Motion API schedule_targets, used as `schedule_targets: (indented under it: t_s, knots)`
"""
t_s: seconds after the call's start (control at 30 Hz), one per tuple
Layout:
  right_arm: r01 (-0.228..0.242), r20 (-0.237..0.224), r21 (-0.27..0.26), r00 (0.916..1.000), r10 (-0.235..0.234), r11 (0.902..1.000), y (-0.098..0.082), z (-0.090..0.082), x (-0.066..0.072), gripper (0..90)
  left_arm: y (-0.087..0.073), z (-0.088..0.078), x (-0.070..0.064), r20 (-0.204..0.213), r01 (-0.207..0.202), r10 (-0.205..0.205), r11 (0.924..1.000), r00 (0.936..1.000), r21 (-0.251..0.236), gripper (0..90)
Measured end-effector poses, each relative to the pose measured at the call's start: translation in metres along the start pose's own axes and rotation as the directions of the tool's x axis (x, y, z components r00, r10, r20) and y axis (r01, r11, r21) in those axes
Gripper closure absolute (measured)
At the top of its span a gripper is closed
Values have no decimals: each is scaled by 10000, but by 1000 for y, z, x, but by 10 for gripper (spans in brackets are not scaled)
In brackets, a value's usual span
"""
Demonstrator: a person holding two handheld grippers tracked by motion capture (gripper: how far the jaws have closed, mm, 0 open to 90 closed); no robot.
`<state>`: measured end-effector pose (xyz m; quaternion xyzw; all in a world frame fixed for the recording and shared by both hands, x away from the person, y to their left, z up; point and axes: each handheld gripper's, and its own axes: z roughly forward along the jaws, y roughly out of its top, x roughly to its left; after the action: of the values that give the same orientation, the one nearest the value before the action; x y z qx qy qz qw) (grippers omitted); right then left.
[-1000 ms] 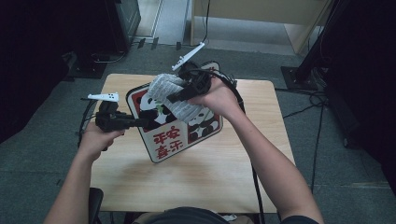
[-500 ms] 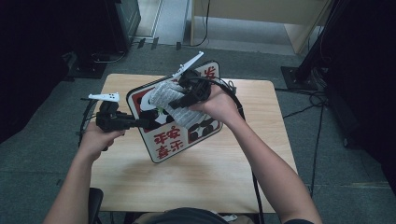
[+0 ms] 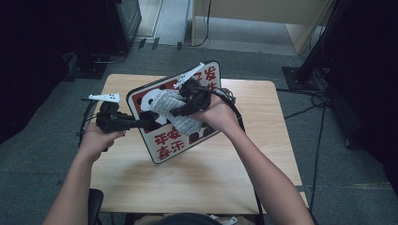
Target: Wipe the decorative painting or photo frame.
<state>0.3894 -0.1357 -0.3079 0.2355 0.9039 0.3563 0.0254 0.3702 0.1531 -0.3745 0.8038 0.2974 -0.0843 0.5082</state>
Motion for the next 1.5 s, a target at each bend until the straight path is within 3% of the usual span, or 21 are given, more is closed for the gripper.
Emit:
schedule_targets:
  t_s: [0.7, 1.5]
  knots:
    - [-293, -382, -253, 9989, 284, 9993, -38, 19, -4, 674, 1, 1, -2, -45, -93, 93, 9999, 9999, 112, 758]
    - [-697, -641, -352, 9957, 673, 9969, -68, 38, -4, 670, 1, 1, -3, -54, 47, -47, 9999, 10000, 99, 755]
